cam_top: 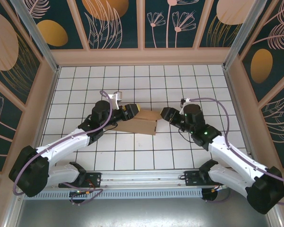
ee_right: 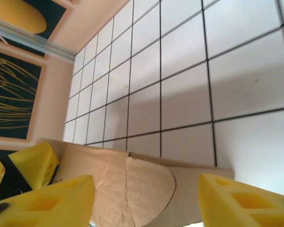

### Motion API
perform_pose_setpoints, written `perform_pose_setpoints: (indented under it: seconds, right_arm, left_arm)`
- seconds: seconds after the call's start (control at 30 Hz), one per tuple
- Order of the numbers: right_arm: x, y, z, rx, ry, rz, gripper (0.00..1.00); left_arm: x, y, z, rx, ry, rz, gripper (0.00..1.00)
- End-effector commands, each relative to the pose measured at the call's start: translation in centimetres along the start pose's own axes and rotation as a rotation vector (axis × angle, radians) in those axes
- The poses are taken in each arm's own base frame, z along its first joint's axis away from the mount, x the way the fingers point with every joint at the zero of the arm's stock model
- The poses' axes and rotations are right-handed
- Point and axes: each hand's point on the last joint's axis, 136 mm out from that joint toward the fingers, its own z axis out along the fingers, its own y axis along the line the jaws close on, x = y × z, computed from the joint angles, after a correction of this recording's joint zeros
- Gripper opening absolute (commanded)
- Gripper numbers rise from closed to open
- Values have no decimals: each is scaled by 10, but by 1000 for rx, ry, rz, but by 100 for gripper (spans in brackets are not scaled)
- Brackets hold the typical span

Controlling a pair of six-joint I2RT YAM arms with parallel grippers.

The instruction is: Fold the paper box

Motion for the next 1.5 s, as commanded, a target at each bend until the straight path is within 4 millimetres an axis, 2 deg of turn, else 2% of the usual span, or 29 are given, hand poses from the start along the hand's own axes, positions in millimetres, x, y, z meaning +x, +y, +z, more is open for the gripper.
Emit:
perform_pose_setpoints:
  seconds: [0.0, 0.33, 0.53, 0.73, 0.8, 0.9, 0.97, 1.0, 1.1, 1.23, 1.33, 1.47]
  right_arm:
    - [-10, -13, -4, 97, -21, -60, 48]
    - [4, -22, 29, 123, 63, -88, 17]
    - [23, -2, 38, 41, 111, -101, 17]
    - [29, 18, 41, -35, 128, -99, 20]
    - [20, 15, 36, 11, 96, -124, 23]
    - [-14, 8, 13, 154, -27, -229, 23]
    - [-33, 27, -6, 139, -81, -306, 18]
    - [-36, 39, -12, 95, -84, -333, 15]
    - [-20, 84, -18, -136, -2, -395, 12]
    - [19, 111, 2, -272, 177, -403, 12]
    - [41, 116, 21, -267, 232, -426, 10]
    - [53, 100, 44, -197, 261, -428, 7]
  left_arm:
    - [32, 33, -2, -102, 100, -58, 62]
    - [29, 31, -4, -106, 91, -47, 62]
    - [29, 30, -4, -102, 92, -47, 63]
    - [31, 30, -2, -93, 100, -56, 63]
    - [32, 32, -2, -95, 103, -58, 62]
    - [32, 32, -4, -99, 100, -61, 62]
    - [32, 32, -5, -98, 99, -60, 62]
    - [32, 31, -5, -97, 97, -59, 62]
    - [29, 28, -5, -90, 89, -55, 63]
    - [26, 27, -5, -98, 82, -54, 63]
    - [25, 27, -5, -105, 82, -52, 63]
    - [22, 24, -6, -106, 77, -49, 64]
